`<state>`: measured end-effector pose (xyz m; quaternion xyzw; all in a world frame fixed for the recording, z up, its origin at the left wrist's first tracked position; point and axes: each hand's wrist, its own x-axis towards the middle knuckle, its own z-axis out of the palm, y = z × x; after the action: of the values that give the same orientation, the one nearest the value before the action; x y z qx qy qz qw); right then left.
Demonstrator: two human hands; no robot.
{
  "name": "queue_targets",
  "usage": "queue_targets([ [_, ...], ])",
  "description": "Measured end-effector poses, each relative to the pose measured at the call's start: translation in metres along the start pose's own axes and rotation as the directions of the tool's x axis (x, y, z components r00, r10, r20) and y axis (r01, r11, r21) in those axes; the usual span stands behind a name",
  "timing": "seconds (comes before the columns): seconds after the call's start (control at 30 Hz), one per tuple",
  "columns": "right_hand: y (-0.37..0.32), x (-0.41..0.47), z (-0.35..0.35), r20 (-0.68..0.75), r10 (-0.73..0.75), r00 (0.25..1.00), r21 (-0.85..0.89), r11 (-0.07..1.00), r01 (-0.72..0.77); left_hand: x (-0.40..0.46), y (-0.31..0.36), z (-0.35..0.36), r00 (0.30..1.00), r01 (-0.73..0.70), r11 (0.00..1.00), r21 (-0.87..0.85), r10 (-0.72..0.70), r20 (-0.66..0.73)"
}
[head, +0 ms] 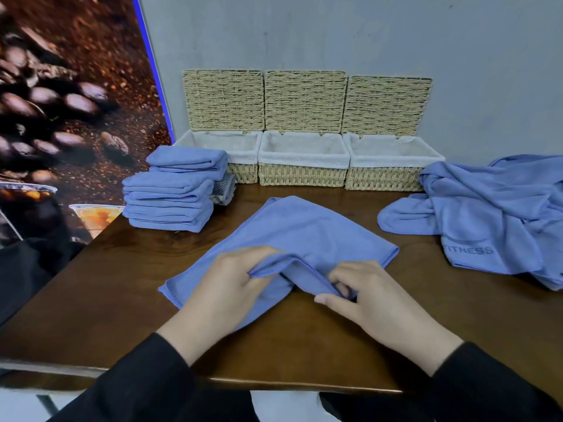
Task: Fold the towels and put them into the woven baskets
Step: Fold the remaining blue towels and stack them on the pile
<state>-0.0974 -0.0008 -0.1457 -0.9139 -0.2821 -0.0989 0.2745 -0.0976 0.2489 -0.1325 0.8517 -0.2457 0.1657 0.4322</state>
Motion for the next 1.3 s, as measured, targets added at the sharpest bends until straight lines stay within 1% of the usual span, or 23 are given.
queue_targets([
  [0.07, 0.017, -0.003, -0.006, -0.028, 0.046, 0.999, -0.072, 0.996, -0.047, 0.002, 0.002, -0.014, 0.996, -0.008, 0.998, -0.058, 0.003, -0.087],
  [0.13, 0.026, -0.006, -0.013, -0.068, 0.092, 0.993, -0.116, 0.988, -0.099, 0.004, 0.009, -0.026, 0.996, -0.005, 0.998, -0.058, -0.001, -0.089],
  [0.2, 0.031, -0.005, -0.021, -0.101, 0.166, 0.981, -0.101, 0.979, -0.176, 0.007, 0.015, -0.034, 0.996, 0.011, 0.998, -0.058, -0.017, -0.09],
  [0.23, 0.031, -0.005, -0.026, -0.109, 0.212, 0.971, -0.076, 0.972, -0.221, 0.009, 0.018, -0.037, 0.992, 0.029, 0.997, -0.066, -0.037, -0.121],
  [0.33, 0.032, -0.002, -0.041, -0.117, 0.32, 0.94, -0.048, 0.944, -0.327, 0.016, 0.032, -0.044, 0.954, 0.157, 0.983, -0.098, -0.176, -0.243],
  [0.43, 0.035, -0.002, -0.063, -0.213, 0.38, 0.9, -0.012, 0.92, -0.392, 0.026, 0.039, -0.053, 0.914, 0.286, 0.955, -0.073, -0.295, -0.28],
  [0.5, 0.033, 0.002, -0.084, -0.335, 0.346, 0.876, 0.003, 0.931, -0.366, 0.036, 0.038, -0.064, 0.901, 0.319, 0.947, -0.023, -0.311, -0.303],
  [0.57, 0.024, 0.009, -0.108, -0.455, 0.298, 0.839, 0.03, 0.947, -0.32, 0.049, 0.033, -0.078, 0.903, 0.304, 0.952, 0.028, -0.279, -0.326],
  [0.67, 0.006, 0.02, -0.142, -0.511, 0.349, 0.786, 0.156, 0.936, -0.315, 0.07, 0.026, -0.099, 0.907, 0.268, 0.963, 0.022, -0.244, -0.343],
  [0.77, -0.007, 0.028, -0.172, -0.536, 0.378, 0.755, 0.307, 0.92, -0.243, 0.089, 0.031, -0.116, 0.909, 0.248, 0.968, -0.044, -0.249, -0.334],
  [0.8, -0.01, 0.031, -0.179, -0.539, 0.394, 0.744, 0.358, 0.907, -0.221, 0.094, 0.033, -0.12, 0.903, 0.259, 0.963, -0.069, -0.267, -0.338],
  [0.87, -0.008, 0.036, -0.189, -0.499, 0.416, 0.76, 0.45, 0.874, -0.183, 0.103, 0.032, -0.126, 0.899, 0.288, 0.95, -0.123, -0.313, -0.306],
  [0.93, 0.0, 0.04, -0.191, -0.412, 0.454, 0.79, 0.499, 0.838, -0.221, 0.109, 0.026, -0.127, 0.898, 0.338, 0.929, -0.151, -0.366, -0.243],
  [1.03, 0.019, 0.05, -0.187, -0.292, 0.508, 0.81, 0.594, 0.76, -0.263, 0.119, 0.02, -0.125, 0.882, 0.43, 0.887, -0.169, -0.452, -0.133],
  [1.07, 0.025, 0.055, -0.184, -0.272, 0.512, 0.815, 0.605, 0.749, -0.269, 0.124, 0.02, -0.122, 0.875, 0.45, 0.871, -0.199, -0.475, -0.097],
  [1.1, 0.029, 0.061, -0.182, -0.281, 0.508, 0.814, 0.589, 0.761, -0.272, 0.128, 0.019, -0.12, 0.873, 0.453, 0.86, -0.233, -0.482, -0.081],
  [1.17, 0.03, 0.072, -0.182, -0.363, 0.464, 0.808, 0.519, 0.821, -0.239, 0.139, 0.018, -0.117, 0.883, 0.392, 0.861, -0.324, -0.451, -0.13],
  [1.23, 0.024, 0.079, -0.184, -0.457, 0.391, 0.799, 0.481, 0.864, -0.148, 0.147, 0.018, -0.117, 0.889, 0.275, 0.865, -0.42, -0.395, -0.233],
  [1.3, 0.016, 0.077, -0.184, -0.523, 0.334, 0.784, 0.461, 0.885, -0.069, 0.149, 0.019, -0.118, 0.88, 0.173, 0.865, -0.472, -0.35, -0.32],
])
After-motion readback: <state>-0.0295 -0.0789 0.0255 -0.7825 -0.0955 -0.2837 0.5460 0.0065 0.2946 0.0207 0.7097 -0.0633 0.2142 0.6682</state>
